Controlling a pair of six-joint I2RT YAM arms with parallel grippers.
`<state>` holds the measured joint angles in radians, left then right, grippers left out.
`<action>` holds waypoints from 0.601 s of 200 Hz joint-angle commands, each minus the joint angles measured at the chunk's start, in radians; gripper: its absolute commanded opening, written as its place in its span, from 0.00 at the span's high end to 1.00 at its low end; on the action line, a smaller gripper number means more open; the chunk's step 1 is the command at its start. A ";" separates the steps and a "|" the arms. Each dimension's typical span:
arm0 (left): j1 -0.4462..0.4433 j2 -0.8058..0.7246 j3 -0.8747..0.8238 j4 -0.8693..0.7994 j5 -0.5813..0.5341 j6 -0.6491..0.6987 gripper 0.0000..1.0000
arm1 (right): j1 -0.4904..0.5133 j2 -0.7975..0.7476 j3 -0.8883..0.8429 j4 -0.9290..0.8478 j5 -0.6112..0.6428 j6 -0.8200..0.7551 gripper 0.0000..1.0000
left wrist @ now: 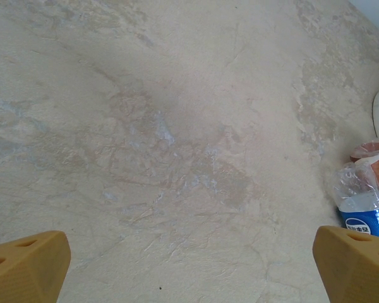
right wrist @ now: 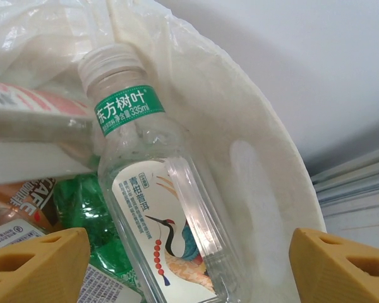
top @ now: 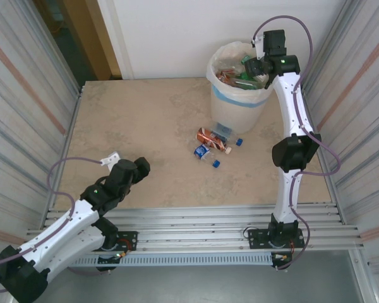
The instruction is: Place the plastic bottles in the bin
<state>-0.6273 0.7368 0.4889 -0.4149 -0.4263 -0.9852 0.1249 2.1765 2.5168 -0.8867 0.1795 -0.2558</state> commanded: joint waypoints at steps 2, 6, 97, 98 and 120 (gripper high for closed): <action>0.005 -0.010 0.013 0.001 -0.003 -0.002 0.01 | 0.015 -0.024 -0.012 0.007 -0.021 -0.008 0.19; 0.006 -0.011 0.013 0.001 -0.004 -0.002 0.01 | 0.018 -0.025 -0.012 0.006 -0.023 -0.004 0.19; 0.006 -0.064 0.000 -0.008 -0.004 0.006 0.01 | 0.128 -0.148 -0.030 -0.042 -0.031 0.107 0.04; 0.006 -0.065 0.000 -0.008 -0.004 0.007 0.01 | 0.130 -0.150 -0.032 -0.043 -0.032 0.109 0.04; 0.006 -0.074 -0.004 -0.009 -0.008 0.008 0.01 | 0.170 -0.207 -0.090 -0.043 -0.030 0.151 0.02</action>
<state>-0.6273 0.6807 0.4889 -0.4152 -0.4259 -0.9848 0.2646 2.0724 2.4676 -0.9104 0.1570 -0.1776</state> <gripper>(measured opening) 0.987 0.984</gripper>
